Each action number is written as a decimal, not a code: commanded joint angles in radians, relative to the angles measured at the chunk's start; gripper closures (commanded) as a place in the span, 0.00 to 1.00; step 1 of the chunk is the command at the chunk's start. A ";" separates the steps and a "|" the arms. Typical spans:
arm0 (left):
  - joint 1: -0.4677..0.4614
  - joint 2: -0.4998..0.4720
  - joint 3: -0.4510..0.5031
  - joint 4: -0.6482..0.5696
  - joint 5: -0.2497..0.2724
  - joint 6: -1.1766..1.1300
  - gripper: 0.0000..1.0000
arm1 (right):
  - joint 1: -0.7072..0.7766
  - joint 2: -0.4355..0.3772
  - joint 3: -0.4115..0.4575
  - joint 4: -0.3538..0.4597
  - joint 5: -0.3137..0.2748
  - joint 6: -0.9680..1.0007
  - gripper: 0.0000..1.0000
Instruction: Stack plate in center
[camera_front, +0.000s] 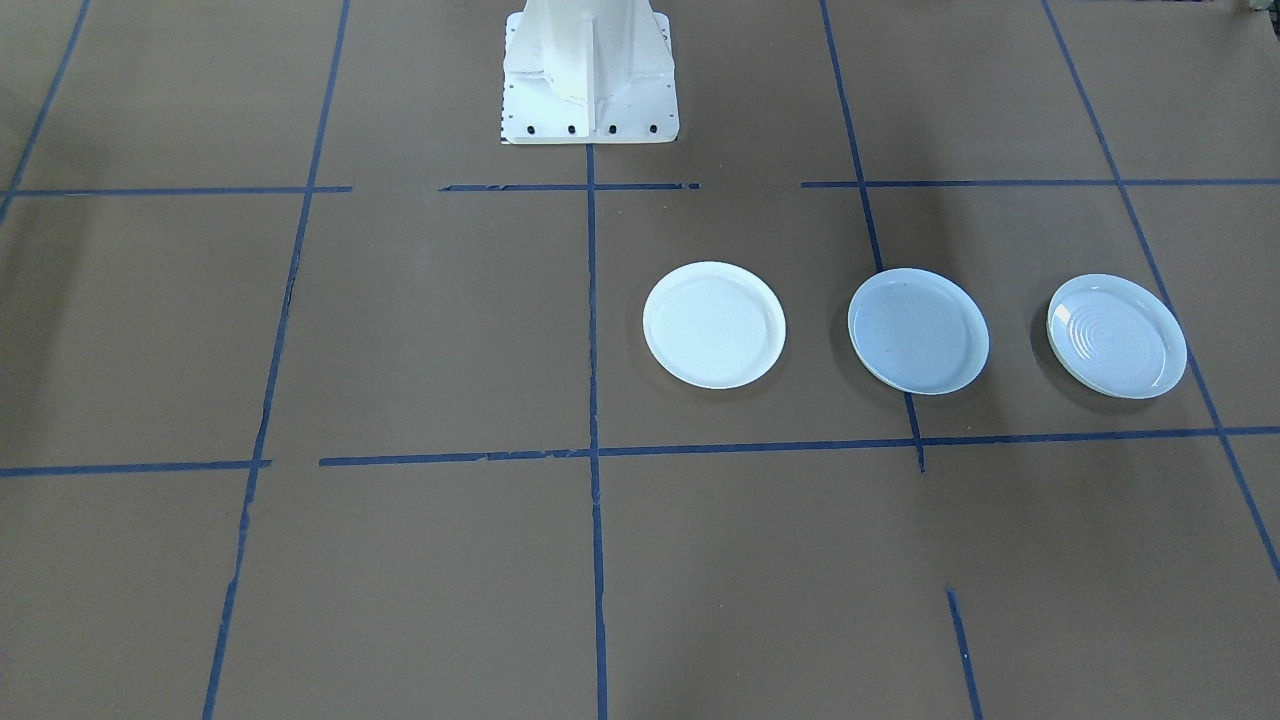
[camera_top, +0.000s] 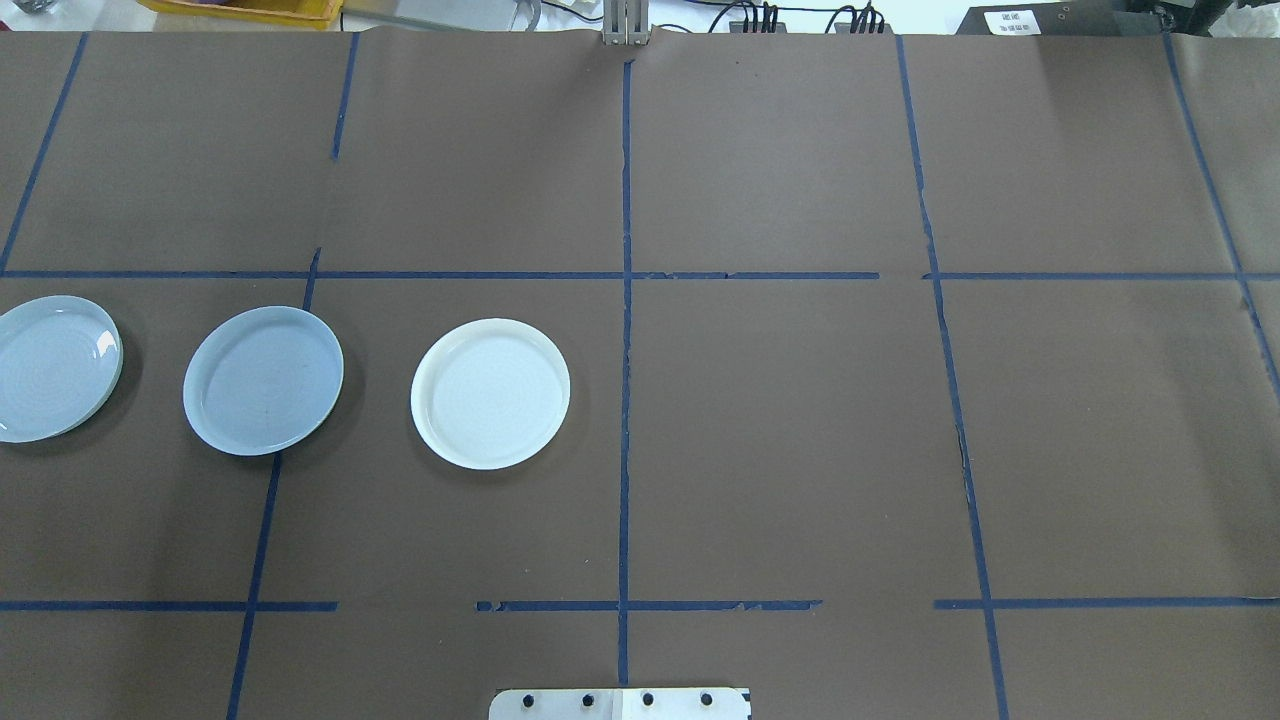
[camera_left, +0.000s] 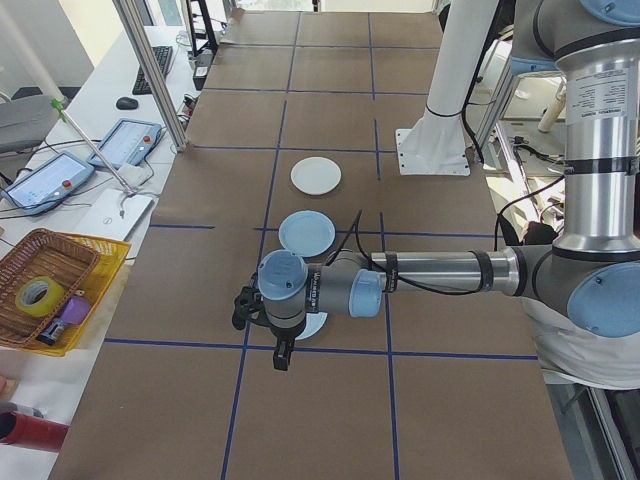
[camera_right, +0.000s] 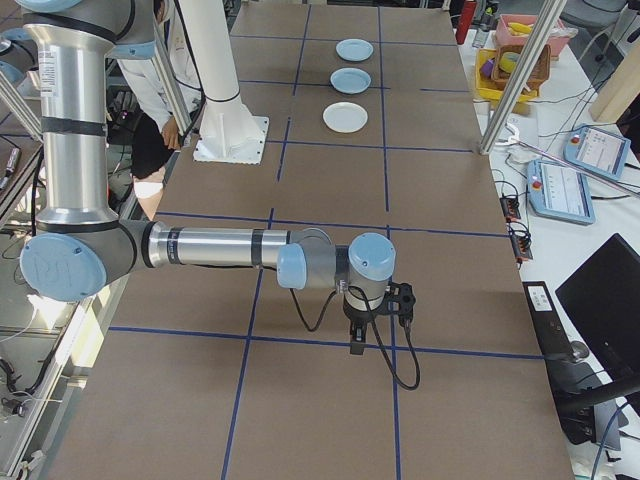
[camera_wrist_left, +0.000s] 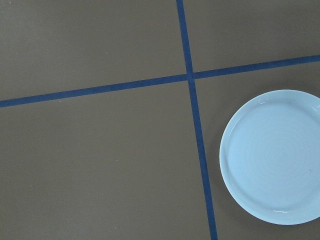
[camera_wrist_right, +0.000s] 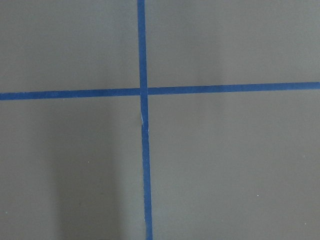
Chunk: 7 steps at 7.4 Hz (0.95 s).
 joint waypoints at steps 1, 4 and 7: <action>0.000 0.001 -0.004 -0.001 -0.040 -0.003 0.00 | 0.000 0.000 0.000 0.000 0.000 0.000 0.00; 0.000 0.006 0.007 -0.001 -0.080 -0.003 0.00 | 0.002 0.000 0.000 0.000 0.000 -0.002 0.00; 0.132 0.001 0.034 -0.116 -0.027 -0.175 0.00 | 0.000 0.000 0.000 0.000 -0.001 0.000 0.00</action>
